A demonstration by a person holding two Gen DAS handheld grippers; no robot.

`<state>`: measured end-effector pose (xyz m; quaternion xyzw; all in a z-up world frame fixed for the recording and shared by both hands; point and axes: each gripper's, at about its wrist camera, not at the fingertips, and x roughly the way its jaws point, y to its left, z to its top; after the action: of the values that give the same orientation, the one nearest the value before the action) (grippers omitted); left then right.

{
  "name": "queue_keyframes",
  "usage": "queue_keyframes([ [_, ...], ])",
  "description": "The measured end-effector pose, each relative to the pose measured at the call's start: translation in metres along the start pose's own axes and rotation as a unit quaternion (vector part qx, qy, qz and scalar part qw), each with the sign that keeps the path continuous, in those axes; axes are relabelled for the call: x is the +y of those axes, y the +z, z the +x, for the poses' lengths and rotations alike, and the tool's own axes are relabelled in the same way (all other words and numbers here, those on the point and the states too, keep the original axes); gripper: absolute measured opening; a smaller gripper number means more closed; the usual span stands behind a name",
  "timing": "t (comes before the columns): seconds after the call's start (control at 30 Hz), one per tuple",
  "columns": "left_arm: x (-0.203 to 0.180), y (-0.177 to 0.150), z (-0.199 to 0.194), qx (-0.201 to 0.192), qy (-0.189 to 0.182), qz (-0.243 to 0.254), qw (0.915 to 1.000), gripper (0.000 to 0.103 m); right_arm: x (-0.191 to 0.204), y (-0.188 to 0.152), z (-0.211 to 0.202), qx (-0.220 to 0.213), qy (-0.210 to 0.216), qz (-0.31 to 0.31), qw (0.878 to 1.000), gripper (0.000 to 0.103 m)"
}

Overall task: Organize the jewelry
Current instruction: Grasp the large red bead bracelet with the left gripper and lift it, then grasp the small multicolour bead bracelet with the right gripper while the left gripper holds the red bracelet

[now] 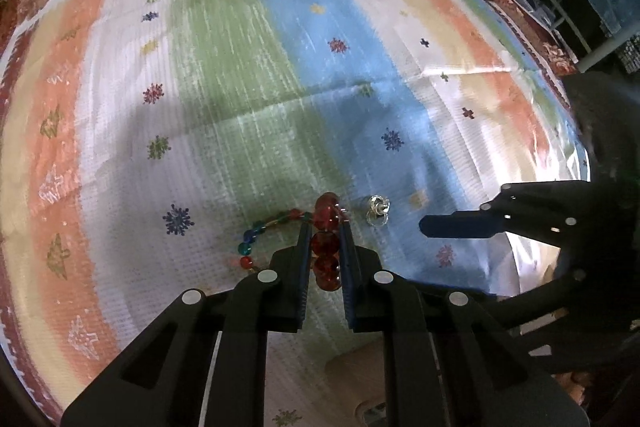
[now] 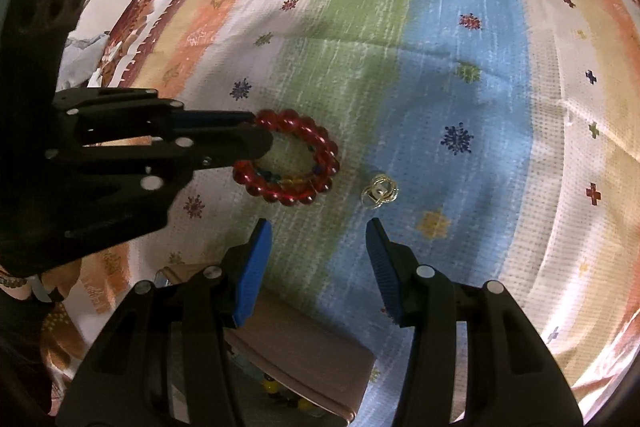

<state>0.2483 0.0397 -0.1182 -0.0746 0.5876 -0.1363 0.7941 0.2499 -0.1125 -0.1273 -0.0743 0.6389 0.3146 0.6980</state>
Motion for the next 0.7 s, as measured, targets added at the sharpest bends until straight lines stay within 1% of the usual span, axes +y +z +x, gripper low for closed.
queue_keyframes([
  [0.17,-0.010,0.007,-0.003,-0.010,-0.004,0.000,0.9999,0.013,-0.001,0.001,-0.001,-0.002,-0.004,0.001,1.000,0.050],
  [0.27,-0.009,0.007,-0.013,-0.021,-0.007,-0.002,0.9998,0.013,-0.002,0.000,-0.001,-0.002,-0.015,-0.002,1.000,0.050],
  [0.33,-0.007,0.008,-0.020,-0.030,-0.013,-0.012,0.9994,0.013,0.001,0.002,0.000,-0.001,-0.018,-0.008,1.000,0.051],
  [0.37,-0.006,0.009,-0.022,-0.033,-0.016,-0.014,0.9993,0.013,0.003,0.005,0.002,-0.001,-0.020,-0.016,1.000,0.052],
  [0.43,-0.004,0.010,-0.028,-0.041,-0.018,-0.017,0.9988,0.013,0.006,0.012,0.003,-0.003,-0.022,-0.021,1.000,0.057],
  [0.53,0.000,0.011,-0.036,-0.052,-0.022,-0.024,0.9981,0.013,0.010,0.017,0.007,0.000,-0.024,-0.028,0.999,0.057],
  [0.7,0.007,0.012,-0.049,-0.069,-0.006,-0.031,0.9971,0.013,0.014,0.021,0.019,0.010,-0.029,-0.034,0.999,0.057],
])
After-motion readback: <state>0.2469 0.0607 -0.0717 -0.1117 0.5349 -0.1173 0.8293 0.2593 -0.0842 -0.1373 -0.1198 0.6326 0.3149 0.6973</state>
